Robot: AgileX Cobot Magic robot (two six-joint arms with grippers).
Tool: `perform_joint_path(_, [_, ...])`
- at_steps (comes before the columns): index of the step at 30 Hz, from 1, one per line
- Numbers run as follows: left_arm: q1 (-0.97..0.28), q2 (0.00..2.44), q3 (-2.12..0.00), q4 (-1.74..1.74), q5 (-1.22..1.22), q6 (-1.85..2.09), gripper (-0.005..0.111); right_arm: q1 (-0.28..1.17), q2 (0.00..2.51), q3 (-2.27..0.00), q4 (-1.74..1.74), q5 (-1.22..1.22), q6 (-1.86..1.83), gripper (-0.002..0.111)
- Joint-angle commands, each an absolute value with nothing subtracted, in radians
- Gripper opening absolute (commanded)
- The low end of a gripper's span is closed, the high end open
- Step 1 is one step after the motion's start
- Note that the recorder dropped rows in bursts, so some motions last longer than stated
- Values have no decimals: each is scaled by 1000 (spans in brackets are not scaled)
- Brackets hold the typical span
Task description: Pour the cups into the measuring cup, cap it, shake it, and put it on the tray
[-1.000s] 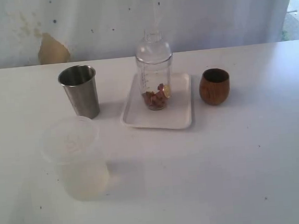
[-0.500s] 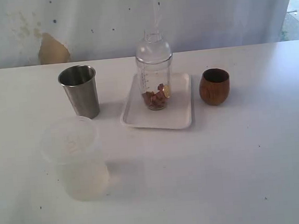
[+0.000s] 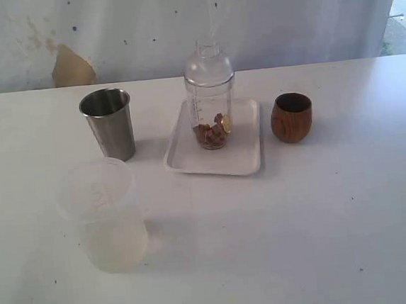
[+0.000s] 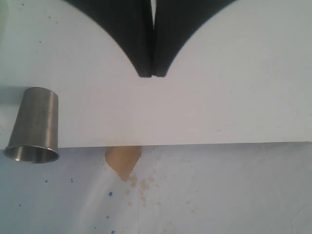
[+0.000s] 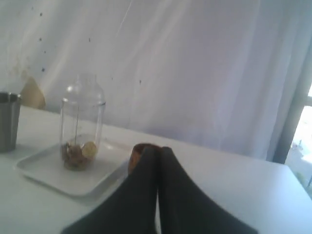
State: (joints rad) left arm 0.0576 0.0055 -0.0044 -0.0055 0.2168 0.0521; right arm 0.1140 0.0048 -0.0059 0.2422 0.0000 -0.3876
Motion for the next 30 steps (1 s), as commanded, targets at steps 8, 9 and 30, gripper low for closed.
perform_joint_path(8, [58, 0, 0, -15, 203, 49, 0, 60, 0, 0, 70, 345, -174, 0])
perform_joint_path(9, [58, 0, 0, -15, 203, 49, 0, 60, 0, 0, 70, 345, -174, 0])
perform_joint_path(30, [58, 0, 0, -15, 203, 49, 0, 60, 0, 0, 78, 343, -174, 0])
